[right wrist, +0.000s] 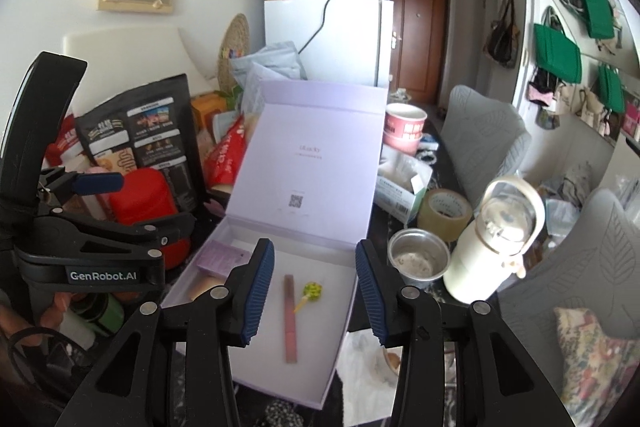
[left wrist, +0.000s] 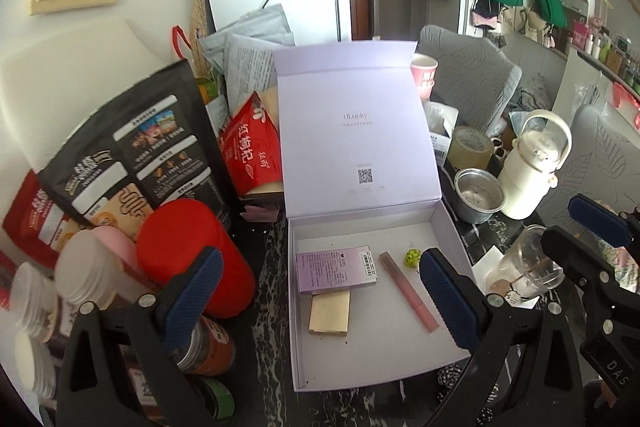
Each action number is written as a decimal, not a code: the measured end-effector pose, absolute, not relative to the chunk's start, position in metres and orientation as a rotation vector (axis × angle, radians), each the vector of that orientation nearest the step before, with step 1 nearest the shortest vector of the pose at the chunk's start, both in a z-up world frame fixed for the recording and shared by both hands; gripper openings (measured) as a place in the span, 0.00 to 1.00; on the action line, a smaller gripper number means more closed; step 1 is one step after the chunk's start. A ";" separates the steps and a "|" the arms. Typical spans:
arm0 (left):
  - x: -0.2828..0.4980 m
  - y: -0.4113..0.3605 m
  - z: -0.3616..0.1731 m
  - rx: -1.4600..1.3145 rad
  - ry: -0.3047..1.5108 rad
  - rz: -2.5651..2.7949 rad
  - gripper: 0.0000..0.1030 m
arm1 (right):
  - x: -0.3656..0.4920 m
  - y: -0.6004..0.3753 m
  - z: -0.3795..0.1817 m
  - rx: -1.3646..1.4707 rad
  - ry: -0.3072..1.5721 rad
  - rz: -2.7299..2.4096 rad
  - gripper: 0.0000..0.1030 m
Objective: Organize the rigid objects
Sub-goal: 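Withdraw both tools from the white box back over the table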
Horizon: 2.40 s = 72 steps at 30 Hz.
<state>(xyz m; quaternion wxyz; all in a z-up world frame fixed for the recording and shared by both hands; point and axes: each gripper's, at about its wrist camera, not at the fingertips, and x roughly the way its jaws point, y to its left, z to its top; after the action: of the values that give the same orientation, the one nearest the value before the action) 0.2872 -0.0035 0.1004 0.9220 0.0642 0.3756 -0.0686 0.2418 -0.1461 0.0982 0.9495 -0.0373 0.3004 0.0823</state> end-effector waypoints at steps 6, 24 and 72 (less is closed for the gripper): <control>0.259 0.004 0.117 0.112 0.735 -0.140 0.98 | 0.217 -0.143 0.109 -0.085 0.578 0.169 0.42; 0.174 0.014 0.143 0.104 0.651 -0.169 0.98 | 0.141 -0.137 0.130 -0.103 0.505 0.165 0.43; 0.089 -0.004 0.026 0.099 0.805 -0.336 0.98 | 0.040 -0.161 0.020 -0.057 0.654 0.160 0.50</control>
<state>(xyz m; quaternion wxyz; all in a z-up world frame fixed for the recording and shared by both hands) 0.0887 -0.0037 0.0256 0.9052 0.0479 0.3897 -0.1626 0.0405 -0.1607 0.0196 0.9435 -0.0277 0.3207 0.0785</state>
